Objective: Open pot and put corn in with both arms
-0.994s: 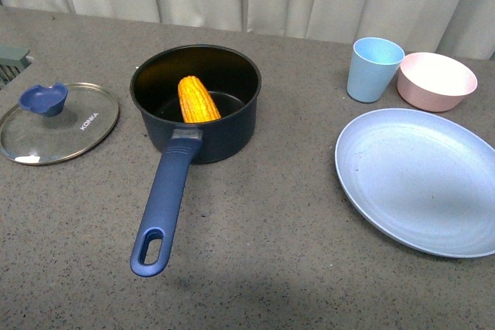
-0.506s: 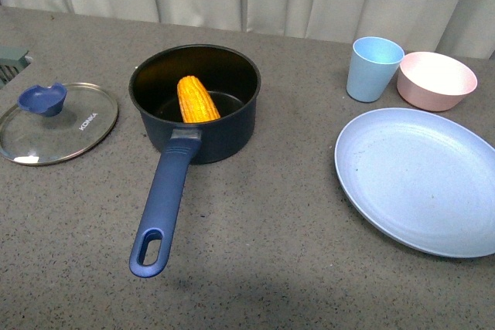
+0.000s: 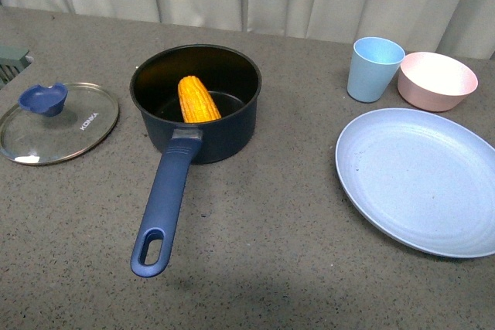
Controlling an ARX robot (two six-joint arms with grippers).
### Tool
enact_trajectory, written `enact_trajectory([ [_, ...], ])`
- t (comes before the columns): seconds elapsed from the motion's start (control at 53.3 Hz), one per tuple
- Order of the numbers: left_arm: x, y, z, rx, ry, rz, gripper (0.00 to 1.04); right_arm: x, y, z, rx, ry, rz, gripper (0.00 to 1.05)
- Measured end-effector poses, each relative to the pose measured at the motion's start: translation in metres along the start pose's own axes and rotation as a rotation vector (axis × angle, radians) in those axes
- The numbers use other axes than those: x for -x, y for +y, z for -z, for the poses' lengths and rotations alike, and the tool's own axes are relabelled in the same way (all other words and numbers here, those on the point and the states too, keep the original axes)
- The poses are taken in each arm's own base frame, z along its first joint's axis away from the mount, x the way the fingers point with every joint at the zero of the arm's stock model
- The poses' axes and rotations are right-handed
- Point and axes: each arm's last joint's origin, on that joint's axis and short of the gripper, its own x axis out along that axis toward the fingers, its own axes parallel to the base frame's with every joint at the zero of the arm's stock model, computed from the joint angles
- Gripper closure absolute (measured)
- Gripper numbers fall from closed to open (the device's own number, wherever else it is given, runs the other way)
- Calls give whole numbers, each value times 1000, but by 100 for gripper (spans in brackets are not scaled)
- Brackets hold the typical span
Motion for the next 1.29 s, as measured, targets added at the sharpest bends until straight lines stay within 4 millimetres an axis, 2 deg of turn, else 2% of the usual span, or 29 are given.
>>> enact_trajectory([
  [1.069, 0, 0, 0, 0, 0, 0, 6, 25, 0, -3, 0, -13, 0, 104],
  [1.181, 0, 0, 0, 0, 0, 0, 6, 35, 0, 0, 0, -3, -3, 104],
  [1.294, 0, 0, 0, 0, 0, 0, 6, 36, 0, 0, 0, -8, -3, 104],
])
